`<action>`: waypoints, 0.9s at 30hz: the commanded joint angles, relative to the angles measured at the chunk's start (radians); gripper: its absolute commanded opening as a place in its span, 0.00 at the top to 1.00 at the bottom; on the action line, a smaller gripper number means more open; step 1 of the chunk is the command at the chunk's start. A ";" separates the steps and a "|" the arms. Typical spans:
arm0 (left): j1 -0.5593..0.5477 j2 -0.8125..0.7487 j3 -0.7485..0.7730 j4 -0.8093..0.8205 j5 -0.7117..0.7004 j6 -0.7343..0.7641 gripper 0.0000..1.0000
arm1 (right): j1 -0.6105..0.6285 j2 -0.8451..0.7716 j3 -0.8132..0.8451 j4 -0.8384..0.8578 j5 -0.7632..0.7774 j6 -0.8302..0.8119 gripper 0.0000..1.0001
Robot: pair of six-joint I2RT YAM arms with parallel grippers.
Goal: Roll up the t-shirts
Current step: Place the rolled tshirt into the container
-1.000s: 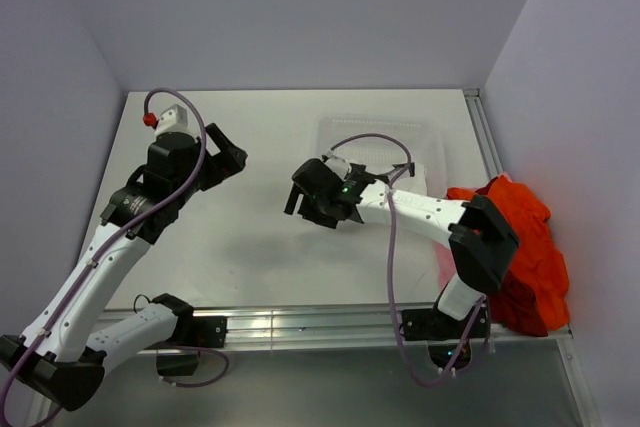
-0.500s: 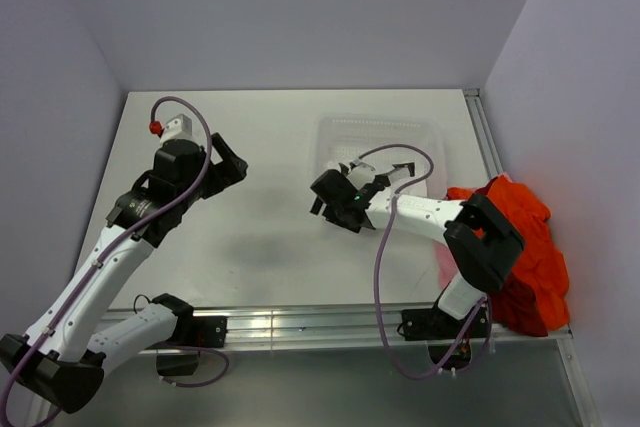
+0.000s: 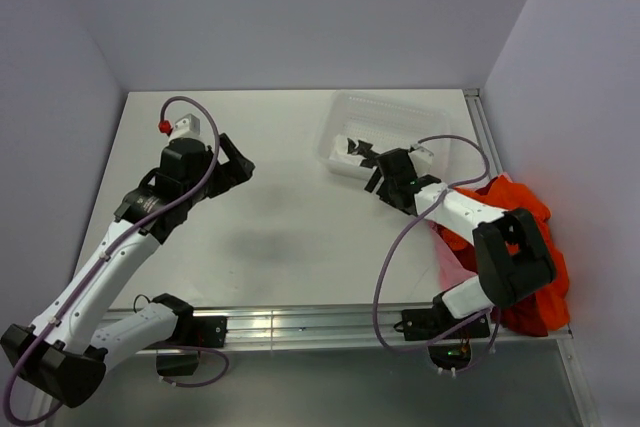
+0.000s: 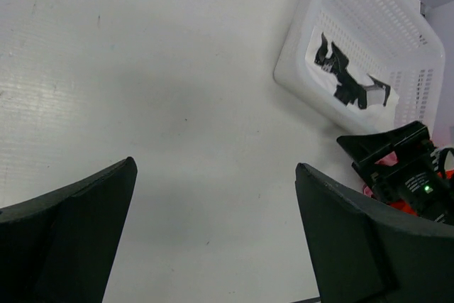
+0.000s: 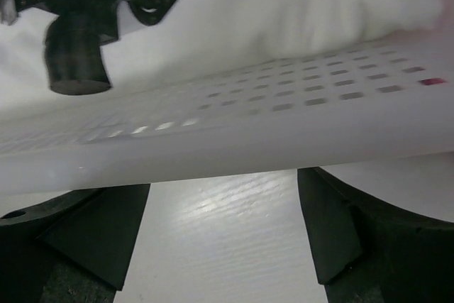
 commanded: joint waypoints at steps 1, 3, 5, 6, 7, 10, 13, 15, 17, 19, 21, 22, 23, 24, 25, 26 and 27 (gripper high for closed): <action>0.002 0.018 -0.005 0.046 0.027 0.011 0.01 | -0.103 0.036 0.062 0.052 -0.012 -0.107 0.10; 0.004 0.019 -0.006 0.053 0.028 0.013 0.00 | -0.152 0.073 0.088 0.062 -0.035 -0.115 0.10; 0.004 0.024 -0.008 0.057 0.028 0.014 0.01 | -0.219 0.124 0.137 0.062 -0.086 -0.121 0.10; 0.004 0.025 -0.008 0.058 0.030 0.016 0.01 | -0.236 0.141 0.156 0.066 -0.104 -0.126 0.10; 0.002 0.030 -0.008 0.061 0.031 0.016 0.01 | -0.265 0.161 0.177 0.065 -0.120 -0.124 0.10; 0.004 0.041 -0.005 0.058 0.031 0.019 0.00 | -0.301 0.246 0.283 0.011 -0.120 -0.120 0.10; 0.002 0.047 0.000 0.049 0.027 0.022 0.00 | -0.364 0.340 0.412 -0.059 -0.144 -0.110 0.10; 0.004 0.044 -0.003 0.055 0.025 0.024 0.01 | -0.410 0.372 0.452 -0.041 -0.187 -0.110 0.11; 0.002 0.050 -0.003 0.058 0.024 0.027 0.00 | -0.426 0.398 0.522 -0.047 -0.189 -0.115 0.11; 0.004 0.065 0.003 0.054 0.027 0.028 0.01 | -0.436 0.451 0.587 -0.096 -0.193 -0.130 0.11; 0.002 0.073 0.006 0.055 0.036 0.030 0.01 | -0.439 0.480 0.663 -0.130 -0.215 -0.142 0.11; 0.004 0.074 0.006 0.053 0.038 0.030 0.00 | -0.439 0.477 0.674 -0.145 -0.220 -0.158 0.11; 0.002 0.071 0.004 0.053 0.038 0.030 0.01 | -0.439 0.442 0.653 -0.139 -0.221 -0.159 0.11; 0.002 0.068 0.001 0.058 0.036 0.030 0.01 | -0.439 0.414 0.625 -0.121 -0.227 -0.162 0.11; 0.004 0.058 -0.002 0.058 0.033 0.030 0.01 | -0.439 0.387 0.595 -0.078 -0.250 -0.168 0.11; 0.002 0.054 -0.002 0.058 0.031 0.030 0.00 | -0.439 0.356 0.537 -0.064 -0.253 -0.172 0.11; 0.002 0.048 -0.002 0.058 0.033 0.030 0.00 | -0.439 0.299 0.509 -0.050 -0.256 -0.176 0.11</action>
